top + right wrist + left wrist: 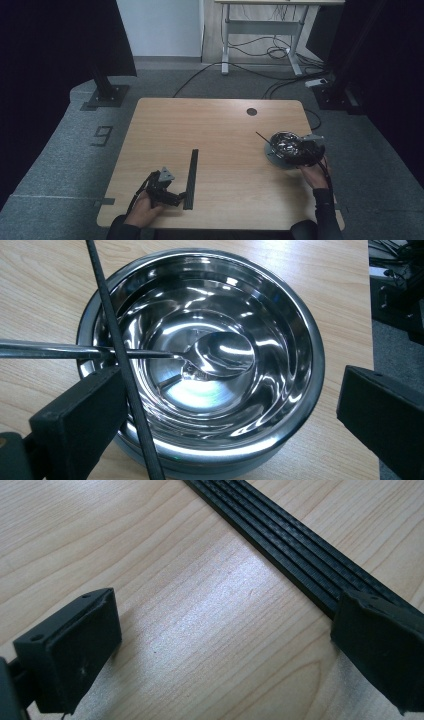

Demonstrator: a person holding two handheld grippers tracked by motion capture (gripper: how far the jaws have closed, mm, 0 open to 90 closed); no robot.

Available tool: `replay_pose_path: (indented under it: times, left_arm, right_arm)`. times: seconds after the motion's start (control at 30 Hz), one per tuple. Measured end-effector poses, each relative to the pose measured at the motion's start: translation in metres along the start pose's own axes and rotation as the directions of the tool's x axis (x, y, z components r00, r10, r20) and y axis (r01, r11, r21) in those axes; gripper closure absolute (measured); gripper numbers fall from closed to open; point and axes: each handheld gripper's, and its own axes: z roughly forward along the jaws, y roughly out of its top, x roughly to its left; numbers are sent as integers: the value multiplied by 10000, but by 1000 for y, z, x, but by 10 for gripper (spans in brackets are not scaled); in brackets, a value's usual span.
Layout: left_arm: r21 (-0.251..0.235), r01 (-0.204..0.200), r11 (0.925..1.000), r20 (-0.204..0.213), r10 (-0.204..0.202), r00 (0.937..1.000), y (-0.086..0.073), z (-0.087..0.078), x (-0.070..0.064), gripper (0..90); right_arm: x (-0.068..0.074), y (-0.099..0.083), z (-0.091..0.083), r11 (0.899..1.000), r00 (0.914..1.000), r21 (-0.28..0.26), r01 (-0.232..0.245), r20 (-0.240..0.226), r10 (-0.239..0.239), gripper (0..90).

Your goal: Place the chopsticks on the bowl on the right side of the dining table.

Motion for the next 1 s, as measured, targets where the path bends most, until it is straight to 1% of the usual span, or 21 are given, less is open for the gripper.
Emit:
replay_pose_path:
  times: [0.17, 0.6, 0.7, 0.77, 0.83, 0.93, 1.0]
  left_arm:
    - [0, -1, 10000, 1, 1, 10000, 0, 0, 0, 0]
    - [-1, 0, 10000, 1, 0, 10000, 0, 0, 0, 0]
    - [-1, -2, 10000, 0, 2, 10000, 0, 0, 0, 0]
    - [-1, 0, 10000, -1, 0, 10000, 0, 0, 0, 0]
    - [-2, 0, 10000, 1, 0, 10000, 0, 0, 0, 0]
    - [1, -3, 10000, 0, 3, 10000, 0, 0, 0, 0]
    - [-1, -2, 10000, 0, 2, 10000, 0, 0, 0, 0]
  right_arm:
    - [-7, -2, -1, 9998, 9999, 168, -135, 106, 133, 0]
    - [-21, -6, -3, 9988, 9977, 171, -463, 503, 454, 3]
    - [-26, -8, -4, 9984, 9970, 49, -572, 530, 569, 40]
    - [-27, -9, -3, 9982, 9966, 68, -593, 574, 588, 40]
    - [-32, -12, -3, 9967, 9947, 88, -813, 643, 806, 44]
    - [-35, -13, -3, 9960, 9937, 49, -888, 690, 883, 46]
    - [-38, -14, -3, 9945, 9917, 1, -1049, 751, 1046, 49]
